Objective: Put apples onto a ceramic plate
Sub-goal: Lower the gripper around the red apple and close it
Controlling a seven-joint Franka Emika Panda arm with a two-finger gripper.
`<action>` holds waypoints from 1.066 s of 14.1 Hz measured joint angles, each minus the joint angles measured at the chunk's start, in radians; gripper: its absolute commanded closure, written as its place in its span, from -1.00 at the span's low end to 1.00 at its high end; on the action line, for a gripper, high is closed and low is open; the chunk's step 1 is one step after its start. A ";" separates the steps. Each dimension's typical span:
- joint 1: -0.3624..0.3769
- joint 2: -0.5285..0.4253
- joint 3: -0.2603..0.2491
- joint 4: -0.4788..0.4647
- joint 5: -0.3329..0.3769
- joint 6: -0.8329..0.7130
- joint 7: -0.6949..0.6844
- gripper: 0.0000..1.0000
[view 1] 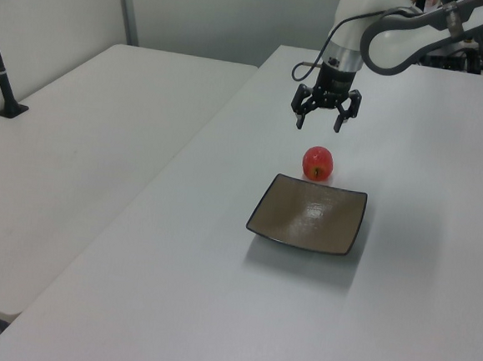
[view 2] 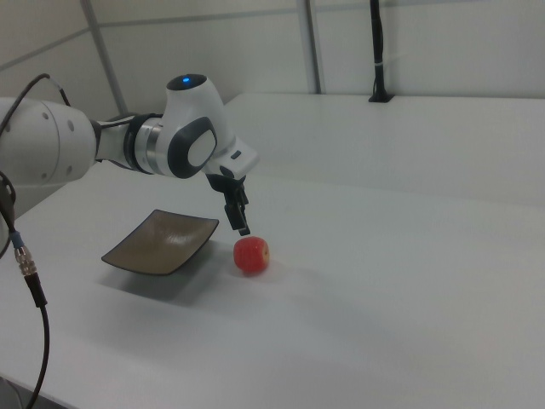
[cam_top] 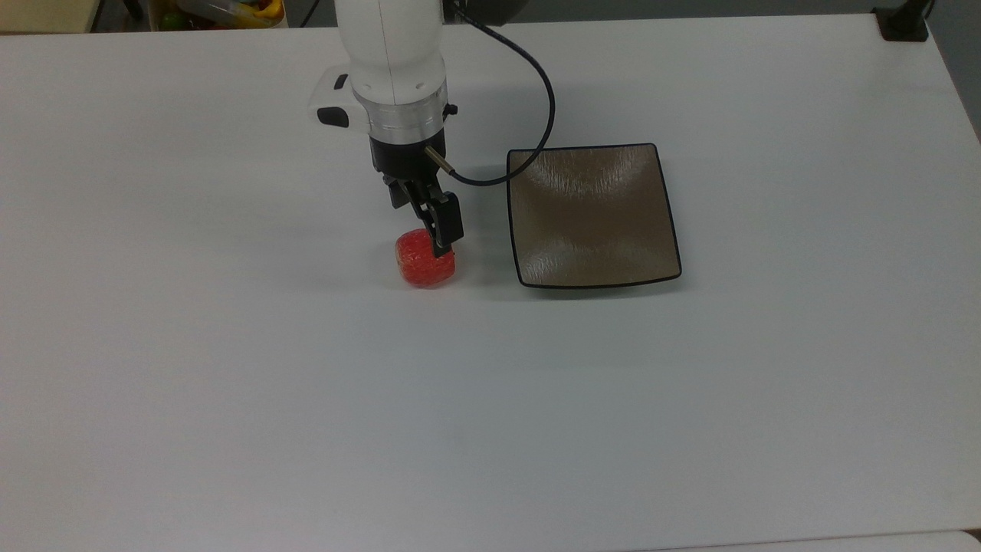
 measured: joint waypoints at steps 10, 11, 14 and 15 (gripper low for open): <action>0.002 0.077 0.000 -0.002 -0.010 0.000 0.039 -1.00; 0.002 0.086 0.000 -0.002 -0.011 0.000 0.039 -0.89; 0.004 0.111 0.000 -0.002 -0.022 0.002 0.041 -0.04; 0.005 0.114 0.000 -0.001 -0.025 0.003 0.041 -0.04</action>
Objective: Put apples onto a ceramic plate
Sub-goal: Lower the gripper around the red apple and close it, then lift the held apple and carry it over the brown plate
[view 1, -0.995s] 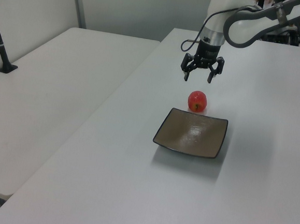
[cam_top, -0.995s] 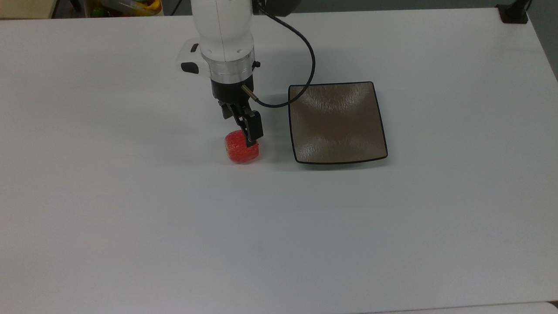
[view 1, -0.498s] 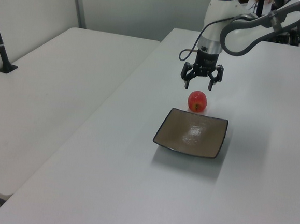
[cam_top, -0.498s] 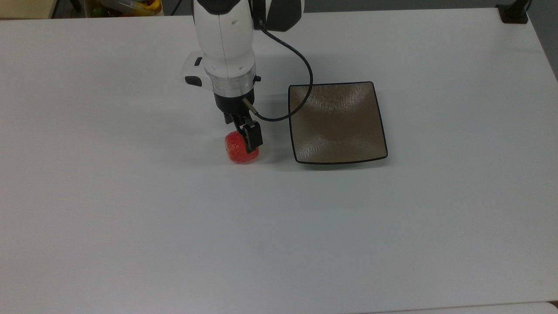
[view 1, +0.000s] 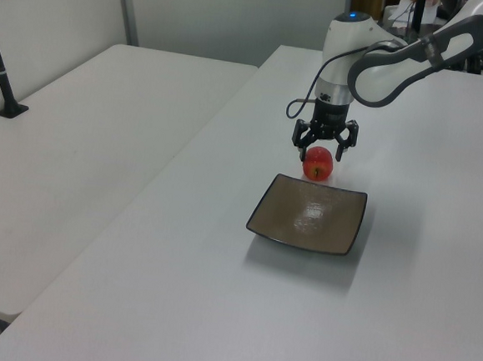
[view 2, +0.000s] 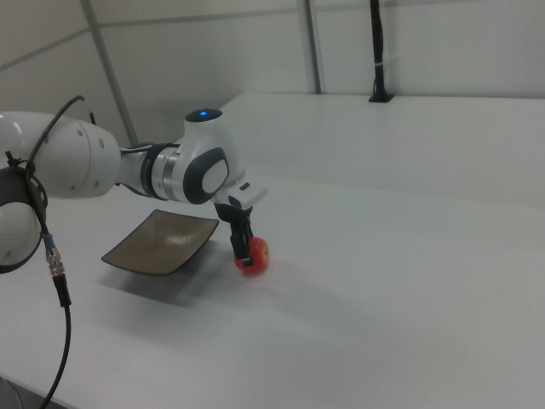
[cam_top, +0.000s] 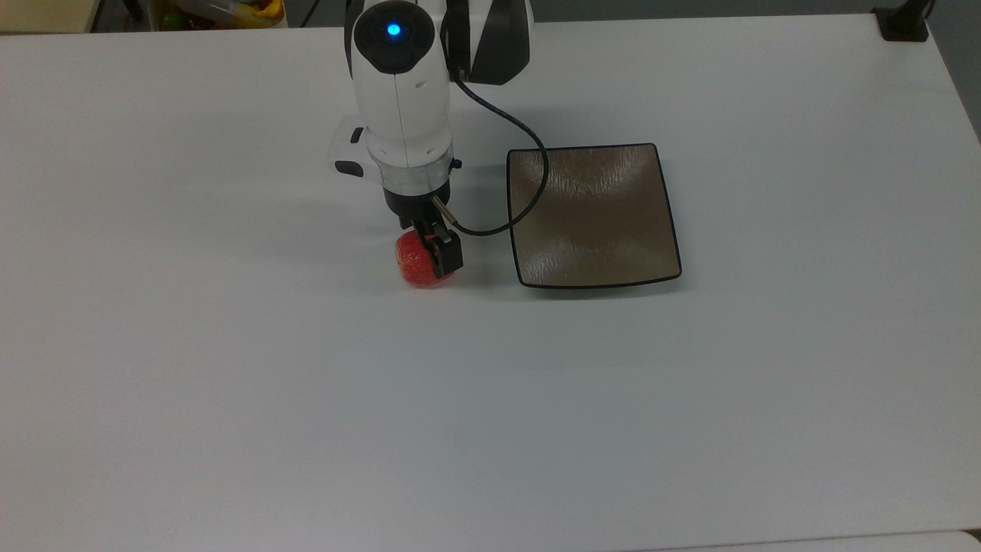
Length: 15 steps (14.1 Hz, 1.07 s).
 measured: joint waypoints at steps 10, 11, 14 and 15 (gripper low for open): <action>0.001 -0.029 0.000 0.012 -0.007 0.001 0.002 -0.04; 0.000 -0.054 0.000 0.011 -0.007 0.001 0.002 -0.04; 0.001 -0.124 0.000 -0.003 -0.007 0.001 0.002 -0.05; 0.001 -0.150 0.000 -0.005 -0.007 0.001 0.002 -0.06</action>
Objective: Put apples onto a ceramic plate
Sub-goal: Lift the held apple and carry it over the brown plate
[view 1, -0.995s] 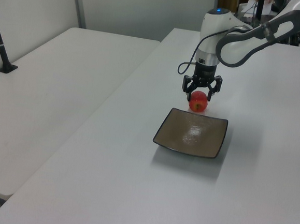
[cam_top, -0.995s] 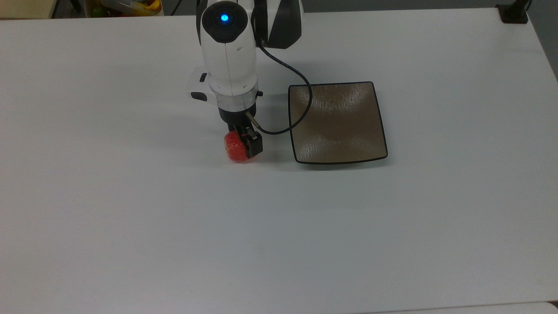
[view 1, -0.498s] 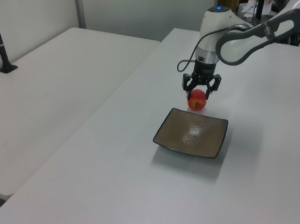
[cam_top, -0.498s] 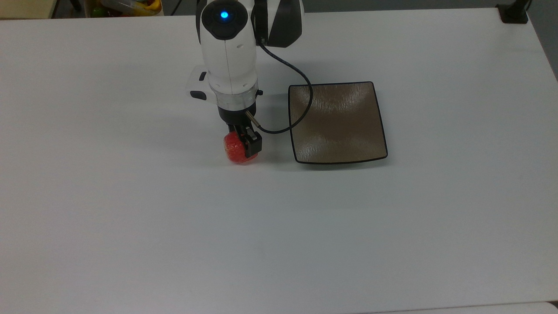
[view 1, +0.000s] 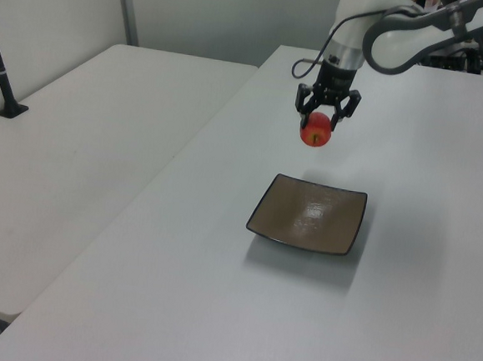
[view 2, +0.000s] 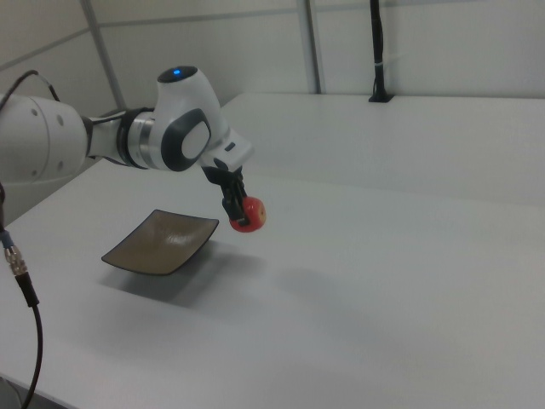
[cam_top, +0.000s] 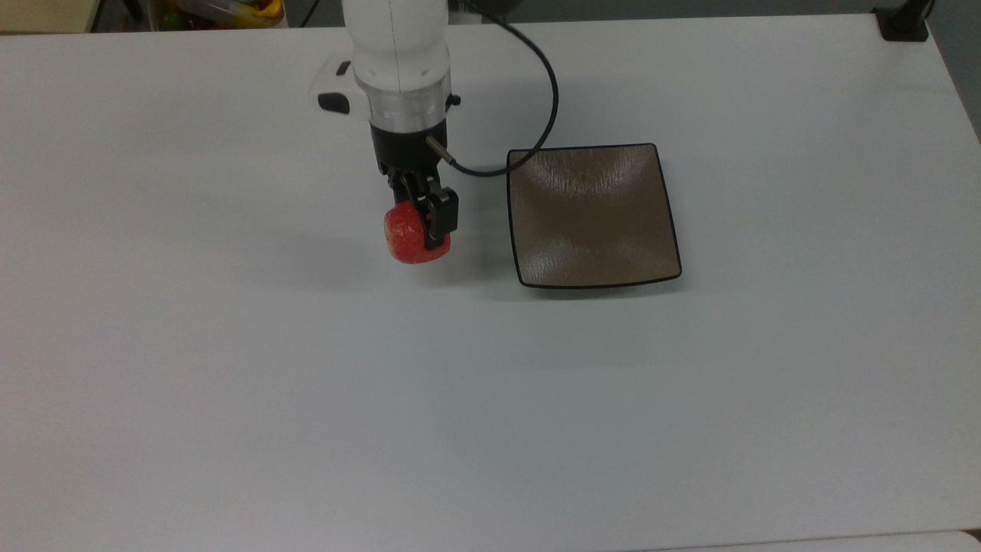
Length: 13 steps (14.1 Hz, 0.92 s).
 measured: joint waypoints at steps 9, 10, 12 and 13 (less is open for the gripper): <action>0.037 -0.082 0.144 -0.040 0.001 -0.002 0.045 -0.09; 0.043 -0.082 0.152 -0.043 0.001 -0.002 0.050 -0.09; 0.052 -0.080 0.167 -0.047 0.001 -0.002 0.052 -0.10; 0.063 -0.075 0.170 -0.049 0.001 -0.002 0.052 -0.11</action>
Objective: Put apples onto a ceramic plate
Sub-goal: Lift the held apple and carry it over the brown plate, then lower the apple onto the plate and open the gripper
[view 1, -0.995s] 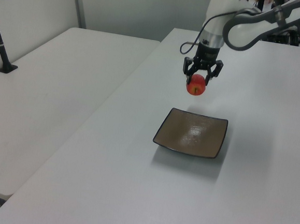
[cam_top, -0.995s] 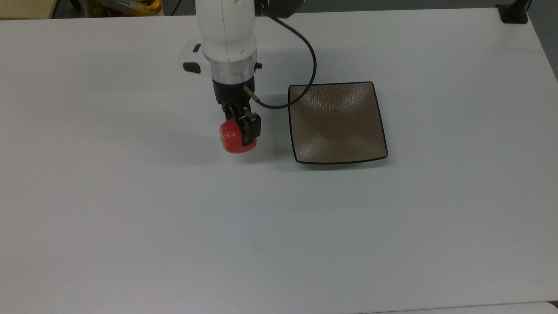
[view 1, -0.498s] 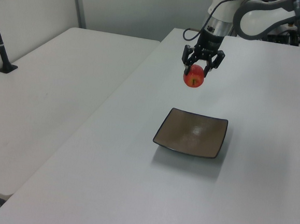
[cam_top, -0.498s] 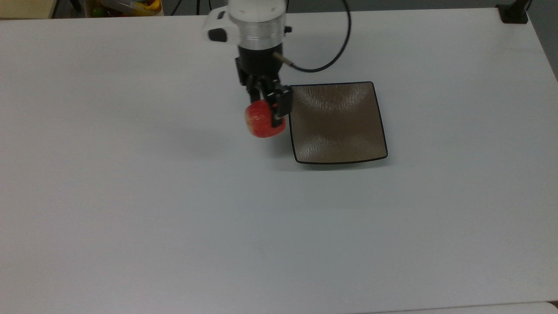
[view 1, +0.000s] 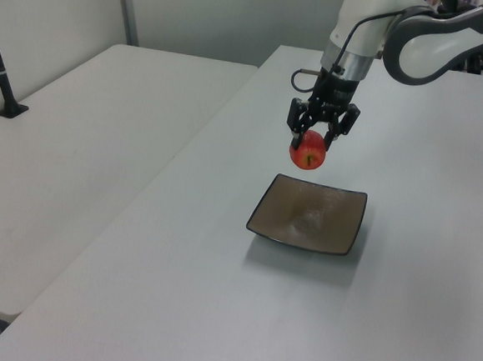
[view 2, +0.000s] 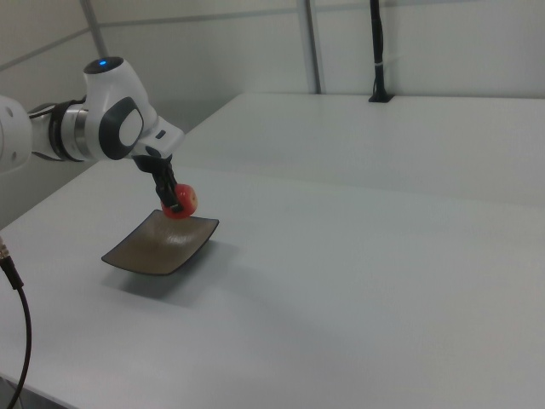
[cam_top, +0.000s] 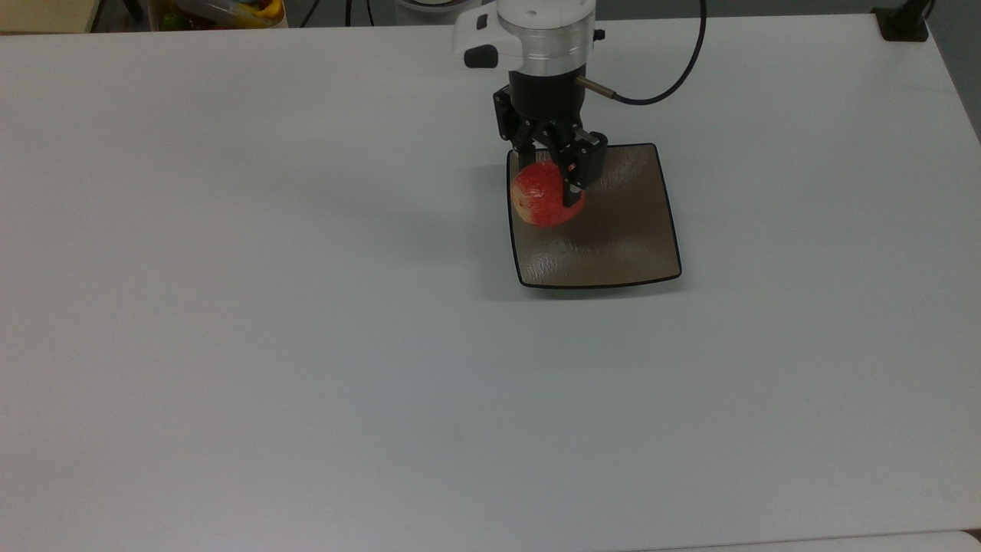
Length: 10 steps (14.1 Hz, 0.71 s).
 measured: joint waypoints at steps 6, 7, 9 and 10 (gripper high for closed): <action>0.056 0.050 0.001 -0.001 -0.001 0.000 0.000 -1.00; 0.060 0.055 0.001 -0.001 -0.001 0.000 0.000 -1.00; 0.061 0.058 0.001 -0.001 -0.003 0.000 0.000 -1.00; 0.061 0.058 0.001 0.000 -0.005 0.000 0.000 -1.00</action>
